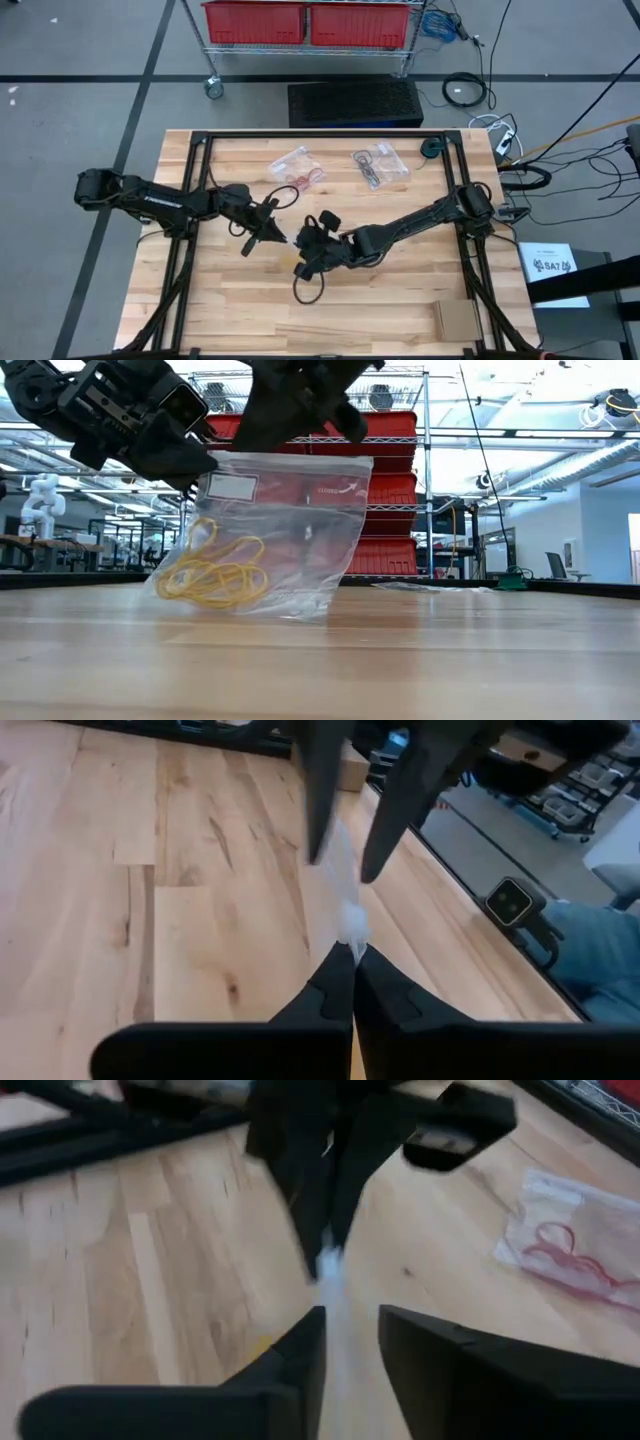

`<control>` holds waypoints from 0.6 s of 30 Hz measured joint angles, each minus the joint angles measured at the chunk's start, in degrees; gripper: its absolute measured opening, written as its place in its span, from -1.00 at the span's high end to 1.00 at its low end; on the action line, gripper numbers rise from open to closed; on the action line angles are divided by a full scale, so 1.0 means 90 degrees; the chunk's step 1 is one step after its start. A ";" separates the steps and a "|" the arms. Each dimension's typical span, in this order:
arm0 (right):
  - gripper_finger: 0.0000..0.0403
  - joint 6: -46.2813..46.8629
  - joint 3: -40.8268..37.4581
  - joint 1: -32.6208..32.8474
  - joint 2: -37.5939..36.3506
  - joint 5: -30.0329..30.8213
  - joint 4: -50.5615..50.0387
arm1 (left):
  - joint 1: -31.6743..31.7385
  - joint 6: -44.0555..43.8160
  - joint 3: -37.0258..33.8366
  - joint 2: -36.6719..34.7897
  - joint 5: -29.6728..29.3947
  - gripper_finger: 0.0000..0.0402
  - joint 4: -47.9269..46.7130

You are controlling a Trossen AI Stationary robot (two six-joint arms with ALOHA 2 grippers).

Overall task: Sort rubber bands
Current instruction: Close the transparent zip bag

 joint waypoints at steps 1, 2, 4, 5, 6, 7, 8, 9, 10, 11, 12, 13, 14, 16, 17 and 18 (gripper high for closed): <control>0.50 -0.0059 0.0000 -0.0062 0.0000 -0.0114 0.0063 | -0.0029 0.0011 0.0000 0.0000 -0.0014 0.99 0.0000; 0.46 -0.0098 0.0000 -0.0132 0.0000 -0.0290 0.0133 | -0.0061 0.0014 0.0000 0.0000 -0.0021 0.99 0.0000; 0.40 -0.0109 0.0000 -0.0279 0.0000 -0.0619 0.0203 | -0.0100 0.0014 0.0000 0.0000 -0.0080 0.99 -0.0006; 0.38 -0.0091 0.0000 -0.0338 0.0000 -0.0773 0.0210 | -0.0110 0.0014 -0.0002 0.0002 -0.0112 0.99 -0.0019; 0.37 -0.0093 0.0000 -0.0395 0.0000 -0.0925 0.0224 | -0.0121 0.0015 -0.0002 0.0002 -0.0143 0.99 -0.0035; 0.36 -0.0115 0.0000 -0.0435 0.0000 -0.1065 0.0248 | -0.0129 0.0018 -0.0002 0.0002 -0.0163 0.99 -0.0042; 0.36 -0.0162 0.0000 -0.0464 -0.0001 -0.1179 0.0294 | -0.0129 0.0039 -0.0002 0.0005 -0.0167 0.99 -0.0044; 0.36 -0.0212 0.0000 -0.0475 0.0000 -0.1280 0.0363 | -0.0129 0.0062 -0.0002 0.0005 -0.0166 1.00 -0.0040; 0.37 -0.0258 0.0000 -0.0475 -0.0001 -0.1333 0.0448 | -0.0129 0.0074 -0.0002 0.0005 -0.0167 1.00 -0.0025; 0.38 -0.0286 0.0000 -0.0472 -0.0001 -0.1350 0.0536 | -0.0129 0.0106 -0.0001 0.0005 -0.0184 1.00 0.0007; 0.39 -0.0301 0.0002 -0.0472 -0.0001 -0.1396 0.0560 | -0.0129 0.0114 0.0000 0.0003 -0.0191 1.00 0.0019; 0.41 -0.0301 0.0002 -0.0472 -0.0002 -0.1421 0.0545 | -0.0129 0.0116 0.0000 0.0005 -0.0191 1.00 0.0013; 0.42 -0.0291 0.0002 -0.0472 -0.0002 -0.1433 0.0539 | -0.0129 0.0116 0.0000 0.0005 -0.0194 1.00 0.0014; 0.43 -0.0268 0.0002 -0.0472 -0.0002 -0.1441 0.0514 | -0.0129 0.0114 0.0000 0.0005 -0.0194 1.00 0.0010; 0.44 -0.0266 0.0002 -0.0472 -0.0002 -0.1441 0.0525 | -0.0129 0.0113 0.0000 0.0002 -0.0194 1.00 0.0011; 0.44 -0.0261 0.0002 -0.0470 -0.0002 -0.1441 0.0525 | -0.0129 0.0114 0.0000 0.0002 -0.0194 1.00 0.0008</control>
